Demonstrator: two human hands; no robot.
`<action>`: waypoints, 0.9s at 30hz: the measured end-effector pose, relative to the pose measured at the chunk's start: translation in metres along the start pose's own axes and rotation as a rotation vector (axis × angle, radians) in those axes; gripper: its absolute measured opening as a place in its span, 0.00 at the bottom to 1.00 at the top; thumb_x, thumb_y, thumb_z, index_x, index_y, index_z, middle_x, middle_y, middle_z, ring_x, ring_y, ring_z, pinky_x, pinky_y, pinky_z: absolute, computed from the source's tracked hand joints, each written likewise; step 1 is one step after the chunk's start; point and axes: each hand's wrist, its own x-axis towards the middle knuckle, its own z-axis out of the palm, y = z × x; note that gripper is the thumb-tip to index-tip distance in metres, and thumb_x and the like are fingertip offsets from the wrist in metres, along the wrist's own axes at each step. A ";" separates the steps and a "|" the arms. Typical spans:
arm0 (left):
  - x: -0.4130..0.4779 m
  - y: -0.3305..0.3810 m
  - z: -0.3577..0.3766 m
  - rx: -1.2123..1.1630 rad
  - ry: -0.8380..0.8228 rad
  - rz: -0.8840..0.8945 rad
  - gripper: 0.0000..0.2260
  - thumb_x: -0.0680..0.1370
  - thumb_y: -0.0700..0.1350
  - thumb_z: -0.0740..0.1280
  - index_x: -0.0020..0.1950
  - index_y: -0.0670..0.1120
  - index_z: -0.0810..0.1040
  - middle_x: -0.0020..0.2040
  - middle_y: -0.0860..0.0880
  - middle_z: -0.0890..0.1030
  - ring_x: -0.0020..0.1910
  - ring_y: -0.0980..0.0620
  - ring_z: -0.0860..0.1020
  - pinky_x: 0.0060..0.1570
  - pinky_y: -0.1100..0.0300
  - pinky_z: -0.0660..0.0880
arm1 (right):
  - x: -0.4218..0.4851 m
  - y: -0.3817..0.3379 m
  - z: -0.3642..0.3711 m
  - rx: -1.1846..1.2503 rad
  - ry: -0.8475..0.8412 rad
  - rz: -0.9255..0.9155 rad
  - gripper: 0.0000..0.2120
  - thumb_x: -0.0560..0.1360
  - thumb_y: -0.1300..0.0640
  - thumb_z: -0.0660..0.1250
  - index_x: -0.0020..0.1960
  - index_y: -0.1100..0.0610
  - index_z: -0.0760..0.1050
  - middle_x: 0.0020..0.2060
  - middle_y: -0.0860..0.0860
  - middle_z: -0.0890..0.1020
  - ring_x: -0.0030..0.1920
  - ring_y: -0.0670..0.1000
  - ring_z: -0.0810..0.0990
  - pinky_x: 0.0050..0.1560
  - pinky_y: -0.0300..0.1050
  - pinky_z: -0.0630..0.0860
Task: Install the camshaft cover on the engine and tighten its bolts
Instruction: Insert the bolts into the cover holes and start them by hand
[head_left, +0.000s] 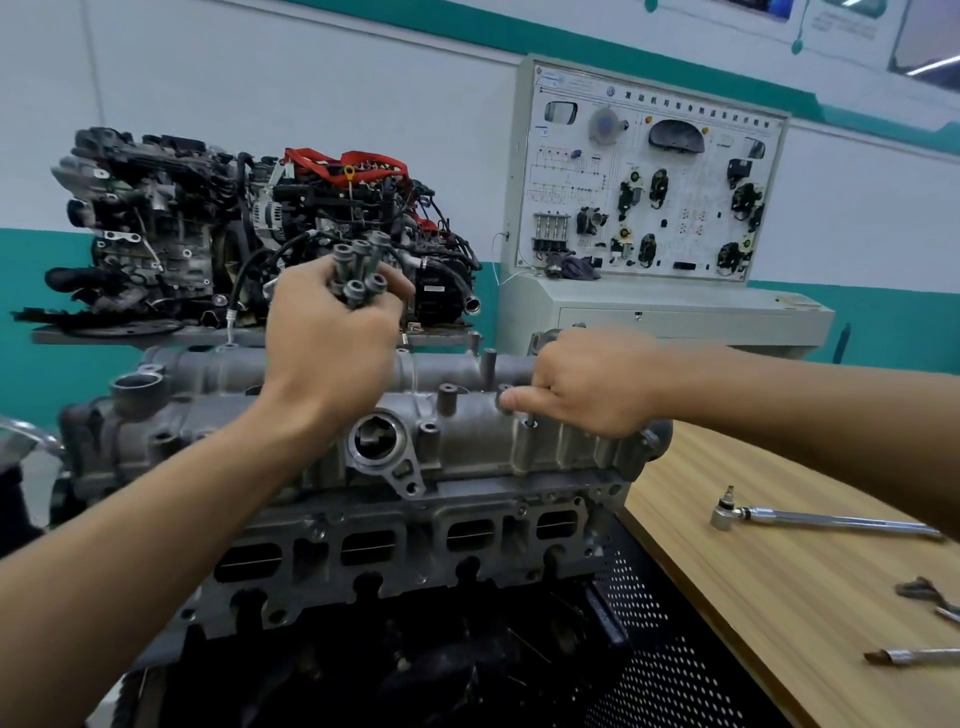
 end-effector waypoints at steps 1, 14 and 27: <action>0.001 0.000 0.000 -0.024 0.031 0.005 0.11 0.79 0.35 0.65 0.39 0.46 0.80 0.27 0.51 0.72 0.20 0.60 0.64 0.20 0.67 0.62 | 0.001 0.001 -0.001 -0.014 0.002 0.011 0.32 0.80 0.33 0.49 0.30 0.55 0.70 0.24 0.49 0.71 0.24 0.48 0.69 0.30 0.42 0.68; 0.004 -0.003 -0.002 0.008 -0.096 -0.005 0.10 0.79 0.33 0.63 0.41 0.43 0.80 0.25 0.48 0.68 0.19 0.58 0.60 0.19 0.67 0.58 | 0.011 -0.007 -0.016 -0.082 -0.118 -0.062 0.27 0.82 0.40 0.55 0.30 0.55 0.70 0.25 0.49 0.73 0.27 0.49 0.72 0.31 0.44 0.67; 0.007 -0.006 -0.003 0.038 -0.152 -0.003 0.10 0.78 0.33 0.63 0.41 0.43 0.79 0.20 0.56 0.68 0.17 0.58 0.62 0.18 0.67 0.59 | 0.007 -0.006 -0.023 -0.088 -0.145 -0.047 0.30 0.83 0.40 0.53 0.30 0.58 0.70 0.26 0.51 0.73 0.27 0.48 0.71 0.30 0.43 0.66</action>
